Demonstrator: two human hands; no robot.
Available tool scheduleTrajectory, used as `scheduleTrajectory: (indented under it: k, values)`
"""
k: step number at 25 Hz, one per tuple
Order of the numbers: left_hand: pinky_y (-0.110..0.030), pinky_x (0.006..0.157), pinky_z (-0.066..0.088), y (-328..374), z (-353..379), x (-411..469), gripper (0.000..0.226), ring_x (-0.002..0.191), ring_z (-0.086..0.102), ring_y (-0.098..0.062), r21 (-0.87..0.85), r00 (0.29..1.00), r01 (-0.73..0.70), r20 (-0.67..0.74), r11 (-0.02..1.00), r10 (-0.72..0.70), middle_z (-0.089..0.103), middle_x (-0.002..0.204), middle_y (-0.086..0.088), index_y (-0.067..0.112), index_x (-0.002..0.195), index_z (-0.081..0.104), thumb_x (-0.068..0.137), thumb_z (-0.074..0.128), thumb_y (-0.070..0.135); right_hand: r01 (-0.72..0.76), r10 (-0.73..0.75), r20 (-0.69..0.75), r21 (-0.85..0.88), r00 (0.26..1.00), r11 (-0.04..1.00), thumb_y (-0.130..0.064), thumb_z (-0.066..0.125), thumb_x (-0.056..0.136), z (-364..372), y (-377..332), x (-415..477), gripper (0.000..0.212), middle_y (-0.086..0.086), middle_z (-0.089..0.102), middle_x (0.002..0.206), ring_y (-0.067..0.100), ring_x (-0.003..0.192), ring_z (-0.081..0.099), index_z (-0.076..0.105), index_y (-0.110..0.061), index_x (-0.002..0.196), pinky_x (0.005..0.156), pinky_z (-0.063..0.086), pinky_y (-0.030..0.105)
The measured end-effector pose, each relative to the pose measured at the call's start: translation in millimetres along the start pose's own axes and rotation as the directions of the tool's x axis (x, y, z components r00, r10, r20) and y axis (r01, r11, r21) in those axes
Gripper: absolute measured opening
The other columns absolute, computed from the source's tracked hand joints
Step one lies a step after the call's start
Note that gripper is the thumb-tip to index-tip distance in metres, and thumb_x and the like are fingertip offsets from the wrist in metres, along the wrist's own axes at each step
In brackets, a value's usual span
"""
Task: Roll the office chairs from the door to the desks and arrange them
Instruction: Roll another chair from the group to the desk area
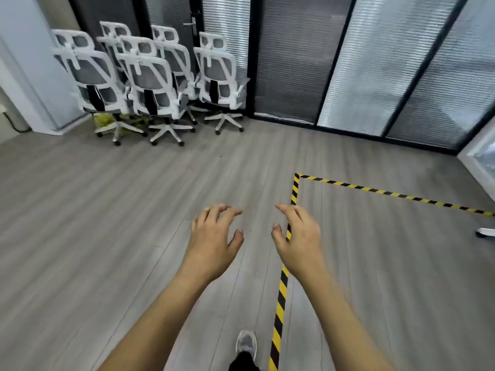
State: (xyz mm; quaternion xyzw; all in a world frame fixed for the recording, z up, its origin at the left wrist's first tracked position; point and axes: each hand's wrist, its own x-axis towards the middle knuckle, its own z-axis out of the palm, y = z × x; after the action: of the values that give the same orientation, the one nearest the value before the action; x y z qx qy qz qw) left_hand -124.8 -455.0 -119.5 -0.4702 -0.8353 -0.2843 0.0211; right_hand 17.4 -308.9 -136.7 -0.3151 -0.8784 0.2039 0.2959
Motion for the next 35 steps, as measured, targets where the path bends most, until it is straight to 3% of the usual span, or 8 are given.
scheduleTrajectory:
  k: [3,8,12,16,24,29,35]
  values:
    - [-0.034,0.106,0.028,-64.6,0.4,86.2,0.038,0.130,0.036,-0.015,0.030,0.999,0.037,-0.014,0.999,-0.037,0.045,0.138,0.009,0.035,0.134,0.050,0.096,0.050,0.040,0.047,-0.049,0.044,0.049,0.998,0.998,-0.029,0.056,0.093,71.7,-9.0,99.9,0.041,-0.012,0.055,0.125,0.012,0.115,0.053,0.054,-0.028,0.134,0.097,0.039,0.030]
    - [-0.034,0.101,0.030,-171.8,-22.5,234.3,0.042,0.125,0.042,-0.016,0.111,0.990,0.132,-0.067,0.985,-0.125,0.048,0.134,0.009,0.035,0.131,0.051,0.092,0.040,0.047,0.145,-0.165,0.123,0.156,0.979,0.977,-0.035,0.049,0.092,182.4,-44.9,282.4,0.043,-0.011,0.054,0.125,0.012,0.116,0.052,0.054,-0.029,0.135,0.103,0.041,0.036]
    - [-0.037,0.102,0.033,-268.1,-43.7,334.3,0.037,0.123,0.043,-0.017,0.127,0.958,0.262,-0.156,0.957,-0.241,0.049,0.134,0.008,0.034,0.131,0.051,0.094,0.047,0.042,0.241,-0.278,0.180,0.200,0.944,0.950,-0.033,0.051,0.093,272.9,-91.4,410.0,0.043,-0.012,0.053,0.124,0.011,0.116,0.051,0.053,-0.031,0.135,0.103,0.039,0.034]
    - [-0.040,0.101,0.036,-386.0,-52.1,443.4,0.047,0.122,0.044,-0.018,0.123,0.935,0.323,-0.192,0.938,-0.297,0.049,0.133,0.006,0.034,0.132,0.049,0.090,0.035,0.051,0.281,-0.334,0.220,0.237,0.917,0.930,-0.030,0.056,0.094,379.3,-128.9,539.3,0.041,-0.013,0.053,0.126,0.009,0.117,0.050,0.054,-0.031,0.135,0.105,0.039,0.034]
    - [-0.037,0.106,0.031,-582.4,-67.8,699.4,0.038,0.127,0.038,-0.016,0.093,0.942,0.311,-0.164,0.946,-0.293,0.046,0.135,0.007,0.035,0.133,0.048,0.095,0.048,0.042,0.320,-0.366,0.220,0.218,0.904,0.922,-0.034,0.050,0.091,559.8,-197.7,797.8,0.044,-0.011,0.055,0.124,0.011,0.114,0.053,0.054,-0.029,0.134,0.103,0.041,0.036]
    - [-0.032,0.103,0.027,-694.1,-68.5,862.4,0.035,0.125,0.037,-0.015,0.087,0.953,0.263,-0.182,0.961,-0.244,0.047,0.132,0.008,0.034,0.129,0.051,0.094,0.053,0.036,0.291,-0.330,0.217,0.193,0.919,0.937,-0.030,0.055,0.094,658.6,-209.2,960.6,0.043,-0.013,0.052,0.127,0.009,0.115,0.050,0.051,-0.031,0.136,0.103,0.035,0.030]
    - [-0.033,0.098,0.030,-840.0,-65.5,1043.9,0.032,0.122,0.040,-0.015,0.128,0.931,0.345,-0.168,0.930,-0.323,0.048,0.127,0.011,0.035,0.126,0.052,0.094,0.053,0.035,0.260,-0.314,0.212,0.246,0.925,0.934,-0.028,0.058,0.093,798.3,-224.1,1172.5,0.040,-0.012,0.054,0.126,0.013,0.115,0.053,0.055,-0.030,0.133,0.102,0.037,0.033]
